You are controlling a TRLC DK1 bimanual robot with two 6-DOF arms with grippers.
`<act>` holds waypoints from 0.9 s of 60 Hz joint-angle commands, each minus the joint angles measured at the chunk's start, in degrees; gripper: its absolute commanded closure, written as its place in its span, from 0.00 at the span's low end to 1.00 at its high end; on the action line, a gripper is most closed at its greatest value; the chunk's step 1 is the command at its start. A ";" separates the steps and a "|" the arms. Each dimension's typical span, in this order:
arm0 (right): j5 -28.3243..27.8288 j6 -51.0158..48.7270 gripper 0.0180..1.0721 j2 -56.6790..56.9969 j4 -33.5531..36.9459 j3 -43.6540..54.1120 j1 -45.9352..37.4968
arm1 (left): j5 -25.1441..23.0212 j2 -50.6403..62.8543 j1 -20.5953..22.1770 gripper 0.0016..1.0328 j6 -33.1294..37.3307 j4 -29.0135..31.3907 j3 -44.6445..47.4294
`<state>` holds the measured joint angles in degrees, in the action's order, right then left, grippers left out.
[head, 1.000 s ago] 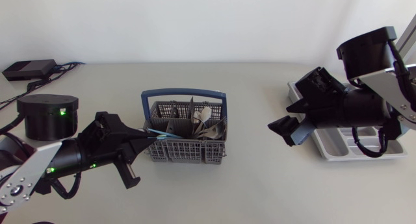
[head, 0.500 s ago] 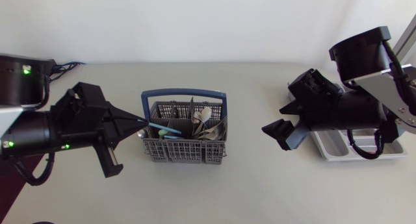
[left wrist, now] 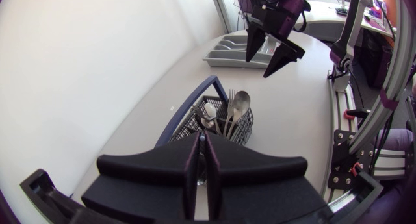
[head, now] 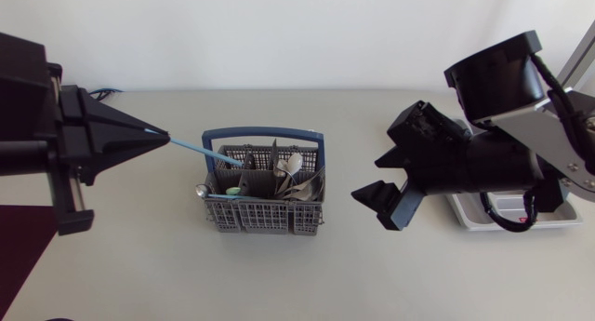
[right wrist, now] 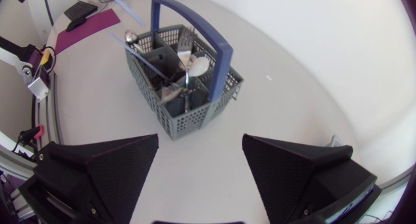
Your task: Sort the cutlery from the basket into the organizer compartments.
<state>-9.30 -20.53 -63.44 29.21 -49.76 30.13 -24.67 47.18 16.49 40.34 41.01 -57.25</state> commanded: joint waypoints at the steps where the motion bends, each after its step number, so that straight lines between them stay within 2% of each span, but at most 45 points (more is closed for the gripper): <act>1: 0.25 1.90 0.12 1.21 0.58 -2.63 3.01 | -1.88 1.07 -0.32 0.97 -0.08 2.75 -3.48; 20: 0.69 3.66 0.12 -0.98 -1.79 -8.69 14.52 | -9.52 10.13 1.97 0.97 -9.49 6.89 -6.47; 32: 0.69 3.57 0.12 -4.68 -4.34 -10.18 18.83 | -15.50 15.05 2.23 0.97 -13.35 8.12 -8.93; 41: 0.69 3.48 0.16 -6.78 -6.01 -10.80 21.11 | -19.54 17.42 1.97 0.97 -14.41 9.17 -10.07; 49: 0.60 3.22 0.20 -7.66 -6.98 -11.59 21.55 | -21.13 18.12 1.97 0.97 -14.59 9.79 -9.98; 54: 0.60 3.04 0.28 -8.72 -6.98 -12.29 22.08 | -21.65 18.39 1.97 0.97 -14.59 10.05 -9.98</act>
<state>-8.91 -18.17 -70.78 23.11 -60.20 51.35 -44.91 64.69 18.46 26.76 50.17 -65.43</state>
